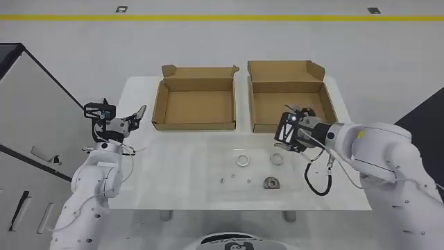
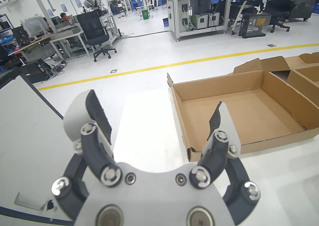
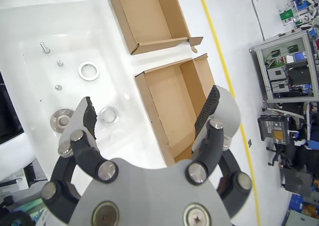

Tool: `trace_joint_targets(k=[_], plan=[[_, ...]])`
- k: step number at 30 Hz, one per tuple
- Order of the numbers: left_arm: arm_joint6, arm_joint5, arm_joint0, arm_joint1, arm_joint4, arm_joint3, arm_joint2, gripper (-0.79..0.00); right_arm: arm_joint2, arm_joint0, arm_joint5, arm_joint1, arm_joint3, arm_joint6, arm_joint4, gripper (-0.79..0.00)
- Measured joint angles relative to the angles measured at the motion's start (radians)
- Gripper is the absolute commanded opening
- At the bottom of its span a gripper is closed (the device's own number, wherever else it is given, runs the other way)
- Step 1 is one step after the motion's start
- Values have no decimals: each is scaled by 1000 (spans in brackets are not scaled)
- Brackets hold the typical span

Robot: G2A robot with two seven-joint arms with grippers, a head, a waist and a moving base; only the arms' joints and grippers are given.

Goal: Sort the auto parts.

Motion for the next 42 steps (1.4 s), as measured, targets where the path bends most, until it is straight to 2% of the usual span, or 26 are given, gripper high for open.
trace_joint_targets(k=[4,17,21,25,29,34,37,42], plan=[[0,0,0,0,0,0,0,0,-56,32,53,25,17,53,41,0],[0,0,0,0,0,0,0,0,-70,30,40,27,14,40,47,0],[0,0,0,0,0,0,0,0,-115,43,38,50,9,38,94,0],[0,0,0,0,0,0,0,0,-205,92,100,101,1,100,168,0],[0,0,0,0,0,0,0,0,-324,190,211,166,-7,211,298,0],[0,0,0,0,0,0,0,0,-522,392,362,249,13,362,485,0],[0,0,0,0,0,0,0,0,-645,517,402,282,42,403,554,0],[0,0,0,0,0,0,0,0,-800,666,392,315,105,392,607,0]])
